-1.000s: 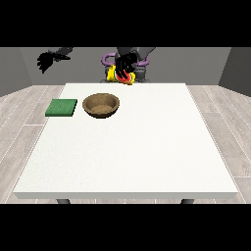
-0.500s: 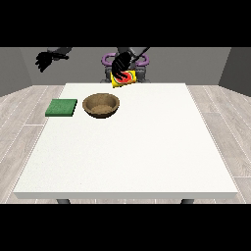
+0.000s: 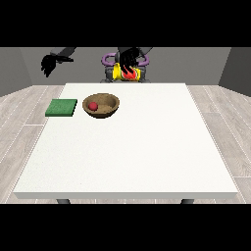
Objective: Pick the cup and pour the ball into the bowl, then pick the bowl and place it on the pad
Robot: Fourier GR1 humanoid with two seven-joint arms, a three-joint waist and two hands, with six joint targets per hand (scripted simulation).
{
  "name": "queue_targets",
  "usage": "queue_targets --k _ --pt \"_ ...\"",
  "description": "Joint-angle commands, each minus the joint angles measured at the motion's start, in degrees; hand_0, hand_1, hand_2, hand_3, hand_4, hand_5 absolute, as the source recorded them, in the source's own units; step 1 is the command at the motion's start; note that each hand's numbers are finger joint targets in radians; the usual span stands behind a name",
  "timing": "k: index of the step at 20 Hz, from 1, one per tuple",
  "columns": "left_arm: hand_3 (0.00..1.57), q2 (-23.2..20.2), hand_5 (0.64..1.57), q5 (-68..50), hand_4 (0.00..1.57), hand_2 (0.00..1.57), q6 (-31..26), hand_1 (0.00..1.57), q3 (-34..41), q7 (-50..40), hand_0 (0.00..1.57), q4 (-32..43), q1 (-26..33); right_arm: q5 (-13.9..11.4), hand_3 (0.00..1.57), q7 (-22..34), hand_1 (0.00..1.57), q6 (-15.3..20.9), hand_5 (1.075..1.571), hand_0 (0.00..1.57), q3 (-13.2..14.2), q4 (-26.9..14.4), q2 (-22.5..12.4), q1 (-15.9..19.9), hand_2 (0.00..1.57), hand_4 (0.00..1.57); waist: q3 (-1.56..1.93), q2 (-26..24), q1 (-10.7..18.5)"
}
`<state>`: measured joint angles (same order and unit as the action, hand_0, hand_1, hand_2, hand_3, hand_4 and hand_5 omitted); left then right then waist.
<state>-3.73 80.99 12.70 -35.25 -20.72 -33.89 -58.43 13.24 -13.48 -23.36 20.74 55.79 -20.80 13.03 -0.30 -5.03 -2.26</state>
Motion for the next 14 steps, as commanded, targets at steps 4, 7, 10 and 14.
queue_targets --k 4,7,10,14 --pt "0.94 3.01 1.300 -23.27 1.39 1.26 14.13 1.02 20.67 1.32 1.02 -9.68 9.47 0.89 0.00 0.47 0.00 2.44 1.565 0.00 1.75 0.41 0.25 -0.72 0.00 0.22 -0.39 2.42 4.85" --pt "0.00 3.64 1.569 -37.19 0.63 0.00 19.01 0.00 26.40 4.78 0.00 -15.53 15.29 0.41 0.00 0.14 0.00 3.18 1.568 0.00 0.31 1.88 2.12 1.33 0.00 0.35 -1.16 7.34 3.15" --pt "0.00 3.68 1.550 -50.99 0.00 0.00 18.85 0.00 27.84 11.46 0.00 -21.18 19.85 -0.52 0.00 0.47 0.00 5.09 1.568 0.00 -1.35 3.15 4.12 4.58 0.00 0.30 -1.01 11.31 2.99" --pt "0.00 3.71 1.563 -66.29 0.00 0.00 11.57 0.00 27.20 23.83 0.00 -29.15 24.92 -2.30 0.00 -0.97 0.00 12.02 1.571 0.00 -1.52 3.47 8.19 6.18 0.00 0.25 -0.31 13.13 7.05"
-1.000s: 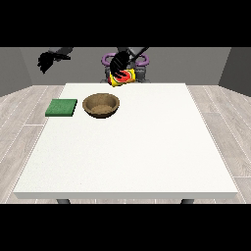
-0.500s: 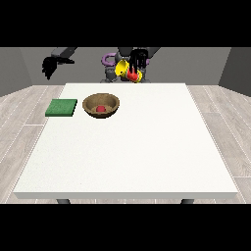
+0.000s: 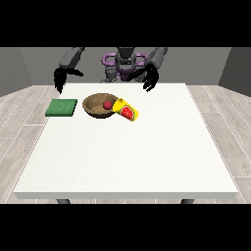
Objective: Pick the cup and pour the ball into the bowl, then pick the bowl and place it on the pad
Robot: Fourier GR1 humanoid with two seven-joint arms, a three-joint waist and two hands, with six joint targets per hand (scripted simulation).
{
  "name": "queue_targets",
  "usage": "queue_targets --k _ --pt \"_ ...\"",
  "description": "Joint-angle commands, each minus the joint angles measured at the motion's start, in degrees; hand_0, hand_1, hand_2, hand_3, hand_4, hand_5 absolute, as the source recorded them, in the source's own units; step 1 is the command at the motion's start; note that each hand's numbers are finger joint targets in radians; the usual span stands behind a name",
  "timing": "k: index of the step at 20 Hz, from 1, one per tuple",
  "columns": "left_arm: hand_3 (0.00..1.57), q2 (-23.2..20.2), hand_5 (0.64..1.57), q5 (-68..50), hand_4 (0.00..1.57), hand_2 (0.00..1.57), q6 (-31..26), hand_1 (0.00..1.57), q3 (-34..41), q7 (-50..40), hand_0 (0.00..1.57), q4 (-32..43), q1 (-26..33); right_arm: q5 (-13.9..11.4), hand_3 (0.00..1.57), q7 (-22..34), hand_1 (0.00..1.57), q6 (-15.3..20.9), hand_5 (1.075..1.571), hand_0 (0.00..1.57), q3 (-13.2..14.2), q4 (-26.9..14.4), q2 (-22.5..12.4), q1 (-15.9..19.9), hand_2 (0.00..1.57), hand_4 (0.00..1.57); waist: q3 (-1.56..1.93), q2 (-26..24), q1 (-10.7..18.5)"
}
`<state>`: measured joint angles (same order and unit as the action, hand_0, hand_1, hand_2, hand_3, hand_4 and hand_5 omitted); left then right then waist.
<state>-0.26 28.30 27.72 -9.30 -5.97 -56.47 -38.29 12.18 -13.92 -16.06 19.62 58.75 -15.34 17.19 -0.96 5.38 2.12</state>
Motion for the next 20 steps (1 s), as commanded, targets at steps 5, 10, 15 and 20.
queue_targets --k 5,10,15,20 --pt "0.00 0.25 1.564 -20.63 0.00 0.00 -12.94 0.00 0.94 19.22 0.00 -8.89 10.86 -2.90 0.00 -1.46 0.00 12.14 1.570 0.00 -0.83 -0.21 7.29 3.66 0.00 0.31 0.88 4.34 7.30" --pt "0.00 -3.06 1.564 -22.35 0.00 0.00 -18.50 0.00 4.39 19.39 0.00 -10.04 12.15 -2.28 0.00 -3.06 0.00 13.67 1.569 0.00 -0.70 -6.63 7.78 7.28 0.00 0.31 0.97 3.20 6.32" --pt "0.00 -5.13 1.565 -22.77 0.00 0.00 -20.00 0.00 6.60 19.90 0.00 -12.47 11.83 -2.33 0.00 -6.84 0.00 14.39 1.567 0.00 -0.17 -14.29 6.32 11.79 0.00 0.25 0.98 5.18 6.47" --pt "0.00 -6.38 1.565 -23.39 0.00 0.00 -21.76 0.00 7.61 19.88 0.00 -16.24 13.45 -0.95 0.00 -11.66 0.00 9.92 1.562 0.00 1.36 -21.62 2.75 12.39 0.00 0.20 1.00 6.53 6.57"
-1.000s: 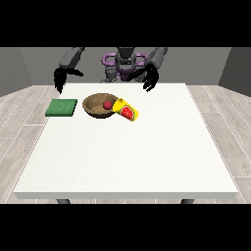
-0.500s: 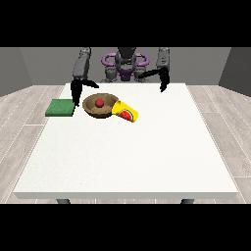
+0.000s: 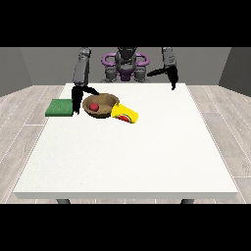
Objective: Pick the cup and pour the ball into the bowl, then pick the bowl and place it on the pad
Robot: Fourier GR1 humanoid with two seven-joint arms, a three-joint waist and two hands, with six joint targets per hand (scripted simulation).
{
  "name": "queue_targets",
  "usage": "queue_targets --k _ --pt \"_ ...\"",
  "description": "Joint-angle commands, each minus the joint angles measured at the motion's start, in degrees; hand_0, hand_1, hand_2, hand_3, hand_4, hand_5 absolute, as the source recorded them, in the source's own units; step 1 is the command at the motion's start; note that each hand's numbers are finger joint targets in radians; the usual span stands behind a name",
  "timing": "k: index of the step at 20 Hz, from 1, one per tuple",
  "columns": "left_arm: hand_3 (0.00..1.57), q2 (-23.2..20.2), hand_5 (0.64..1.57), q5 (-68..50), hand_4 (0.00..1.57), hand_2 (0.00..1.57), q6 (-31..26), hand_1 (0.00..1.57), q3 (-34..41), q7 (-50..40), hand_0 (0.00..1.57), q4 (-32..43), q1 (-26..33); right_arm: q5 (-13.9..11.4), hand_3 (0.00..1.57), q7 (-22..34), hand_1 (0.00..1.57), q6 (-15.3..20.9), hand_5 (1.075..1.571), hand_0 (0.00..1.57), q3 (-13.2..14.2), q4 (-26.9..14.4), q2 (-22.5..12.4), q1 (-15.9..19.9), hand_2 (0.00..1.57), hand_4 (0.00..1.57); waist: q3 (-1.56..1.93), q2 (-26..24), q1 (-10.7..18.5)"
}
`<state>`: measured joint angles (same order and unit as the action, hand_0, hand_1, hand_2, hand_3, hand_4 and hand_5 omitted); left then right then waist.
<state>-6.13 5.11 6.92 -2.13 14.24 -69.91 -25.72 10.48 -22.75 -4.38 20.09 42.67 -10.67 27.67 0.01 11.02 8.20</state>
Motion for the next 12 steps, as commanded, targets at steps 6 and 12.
queue_targets --k 6,12 --pt "0.00 -1.99 1.566 -0.32 0.00 0.00 -2.68 0.00 2.03 -0.81 0.00 -3.61 0.56 -0.17 0.00 -7.06 0.00 0.87 1.562 0.00 -0.35 -9.52 0.09 4.69 0.00 0.13 0.02 2.33 -0.23" --pt "0.00 -1.13 1.571 -0.56 0.08 0.00 -2.91 0.00 0.32 -2.07 0.00 -9.25 -0.38 -0.56 0.00 -2.98 1.45 9.29 1.512 1.45 2.39 -15.36 -0.61 0.17 1.57 0.47 0.05 6.44 3.75"
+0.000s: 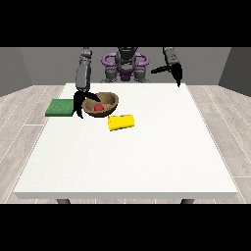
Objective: Pick the cup and pour the ball into the bowl, then pick the bowl and place it on the pad
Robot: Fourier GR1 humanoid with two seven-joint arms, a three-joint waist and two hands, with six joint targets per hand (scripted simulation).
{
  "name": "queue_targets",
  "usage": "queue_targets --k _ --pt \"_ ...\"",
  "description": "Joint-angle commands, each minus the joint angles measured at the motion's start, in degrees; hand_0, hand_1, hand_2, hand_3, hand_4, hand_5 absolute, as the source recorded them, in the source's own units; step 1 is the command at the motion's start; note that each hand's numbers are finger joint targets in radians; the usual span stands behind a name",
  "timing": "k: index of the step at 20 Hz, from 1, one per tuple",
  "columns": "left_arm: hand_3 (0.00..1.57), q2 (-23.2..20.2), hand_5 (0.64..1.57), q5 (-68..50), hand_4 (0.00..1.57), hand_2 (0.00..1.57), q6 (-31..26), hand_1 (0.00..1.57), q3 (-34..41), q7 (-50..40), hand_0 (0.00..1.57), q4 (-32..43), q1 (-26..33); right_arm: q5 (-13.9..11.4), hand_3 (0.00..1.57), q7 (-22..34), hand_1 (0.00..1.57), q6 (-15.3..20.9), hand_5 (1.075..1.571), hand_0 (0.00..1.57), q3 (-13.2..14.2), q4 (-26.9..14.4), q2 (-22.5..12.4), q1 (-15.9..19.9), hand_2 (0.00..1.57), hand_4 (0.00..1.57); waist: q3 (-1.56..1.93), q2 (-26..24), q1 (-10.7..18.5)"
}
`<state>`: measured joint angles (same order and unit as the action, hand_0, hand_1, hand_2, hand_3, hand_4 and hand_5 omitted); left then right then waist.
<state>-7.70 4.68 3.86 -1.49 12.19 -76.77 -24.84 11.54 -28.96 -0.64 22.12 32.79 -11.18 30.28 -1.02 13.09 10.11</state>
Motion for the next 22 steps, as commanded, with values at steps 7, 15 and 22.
queue_targets --k 7,15,22 --pt "0.00 1.25 1.515 -0.10 0.71 0.00 -2.25 0.00 -2.55 0.22 0.00 -0.64 -0.92 -15.37 1.49 7.61 1.57 24.77 1.563 1.57 -8.05 -4.11 -2.44 -4.77 1.57 0.93 0.72 1.42 6.01" --pt "0.00 -1.79 1.422 -3.34 0.98 0.00 -4.83 0.00 3.08 1.03 0.00 9.80 5.25 -19.80 0.97 34.15 1.57 24.29 1.561 1.57 -14.49 -0.38 -4.99 3.92 1.57 0.82 0.84 -13.86 -0.91" --pt "0.00 -6.03 1.407 -6.16 1.00 0.00 -5.31 0.00 9.58 0.55 0.00 12.96 5.67 -18.60 0.74 42.11 1.57 16.08 1.567 1.57 -15.49 5.44 -7.09 5.74 1.57 0.81 0.99 -17.29 -9.30"
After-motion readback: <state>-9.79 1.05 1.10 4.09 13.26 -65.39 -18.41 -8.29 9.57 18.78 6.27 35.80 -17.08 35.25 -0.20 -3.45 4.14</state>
